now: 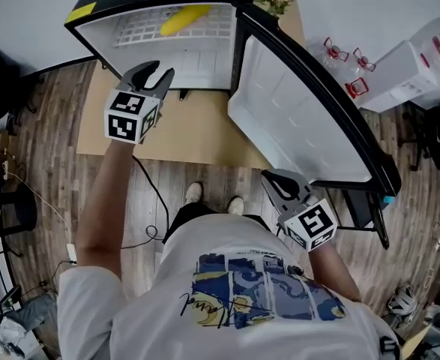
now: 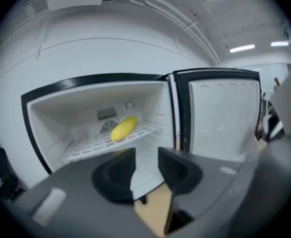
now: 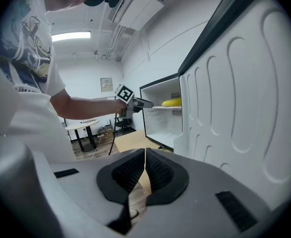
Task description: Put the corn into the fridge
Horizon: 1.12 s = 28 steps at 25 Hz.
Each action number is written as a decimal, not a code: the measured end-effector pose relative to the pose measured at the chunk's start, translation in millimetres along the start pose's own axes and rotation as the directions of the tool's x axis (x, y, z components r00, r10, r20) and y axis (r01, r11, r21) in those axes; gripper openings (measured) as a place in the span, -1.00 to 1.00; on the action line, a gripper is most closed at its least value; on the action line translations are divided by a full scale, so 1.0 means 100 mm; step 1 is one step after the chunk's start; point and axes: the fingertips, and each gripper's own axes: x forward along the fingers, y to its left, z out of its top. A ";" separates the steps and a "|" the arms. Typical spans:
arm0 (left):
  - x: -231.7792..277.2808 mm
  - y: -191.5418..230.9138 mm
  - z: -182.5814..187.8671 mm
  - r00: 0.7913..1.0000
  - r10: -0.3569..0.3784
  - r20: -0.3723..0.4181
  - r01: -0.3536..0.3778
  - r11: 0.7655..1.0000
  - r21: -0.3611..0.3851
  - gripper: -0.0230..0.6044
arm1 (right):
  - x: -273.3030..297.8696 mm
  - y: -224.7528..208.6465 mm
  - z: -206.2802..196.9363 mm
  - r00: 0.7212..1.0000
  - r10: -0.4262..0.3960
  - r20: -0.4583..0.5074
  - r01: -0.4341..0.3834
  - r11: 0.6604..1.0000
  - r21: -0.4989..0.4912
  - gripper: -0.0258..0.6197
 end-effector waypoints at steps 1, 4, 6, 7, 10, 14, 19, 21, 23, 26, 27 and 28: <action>-0.09 -0.10 -0.06 1.000 -0.009 0.003 0.010 0.999 -0.035 -0.50 | -0.01 0.00 -0.02 1.000 0.013 -0.001 -0.013 1.000 -0.002 -0.87; -0.35 -0.37 -0.23 0.999 -0.028 0.015 0.030 0.991 -0.134 -0.78 | -0.02 -0.01 -0.09 0.999 0.048 -0.003 -0.048 0.999 -0.006 -0.87; -0.50 -0.57 -0.32 0.998 -0.050 0.026 0.054 0.983 -0.176 -0.90 | 0.01 -0.03 -0.12 0.998 0.061 -0.002 -0.061 0.998 -0.011 -0.87; -0.58 -0.69 -0.36 0.997 -0.073 0.035 0.079 0.977 -0.196 -0.90 | 0.01 -0.03 -0.13 0.998 0.060 -0.001 -0.060 0.998 -0.013 -0.87; -0.81 -1.10 -0.50 0.982 -0.177 0.069 0.190 0.944 -0.270 -0.90 | 0.02 0.00 -0.13 0.999 0.040 0.014 -0.040 0.999 -0.006 -0.88; -1.13 -1.55 -0.71 0.944 -0.318 0.093 0.330 0.887 -0.323 -0.90 | 0.05 0.14 -0.06 1.000 0.008 0.030 -0.008 1.000 -0.010 -0.88; -1.54 -1.88 -0.92 0.890 -0.450 0.070 0.449 0.844 -0.292 -0.90 | 0.20 0.44 0.04 0.999 -0.019 0.033 0.020 1.000 -0.013 -0.88; -1.73 -1.87 -0.99 0.879 -0.472 0.073 0.471 0.834 -0.288 -0.90 | 0.29 0.59 0.09 0.999 -0.029 0.036 0.029 0.999 -0.013 -0.88; -1.92 -1.80 -1.07 0.878 -0.473 0.073 0.473 0.832 -0.289 -0.90 | 0.39 0.77 0.12 0.999 -0.034 0.038 0.035 0.999 -0.012 -0.88; -2.15 -1.67 -1.18 0.883 -0.463 0.079 0.464 0.834 -0.298 -0.90 | 0.51 1.03 0.20 0.998 -0.040 0.038 0.041 0.999 -0.029 -0.88; -2.21 -1.61 -1.21 0.884 -0.460 0.084 0.462 0.835 -0.299 -0.90 | 0.56 1.12 0.23 0.998 -0.041 0.041 0.042 0.998 -0.036 -0.88; -2.28 -1.55 -1.24 0.886 -0.456 0.088 0.460 0.836 -0.298 -0.90 | 0.61 1.20 0.26 0.998 -0.043 0.044 0.044 0.998 -0.042 -0.88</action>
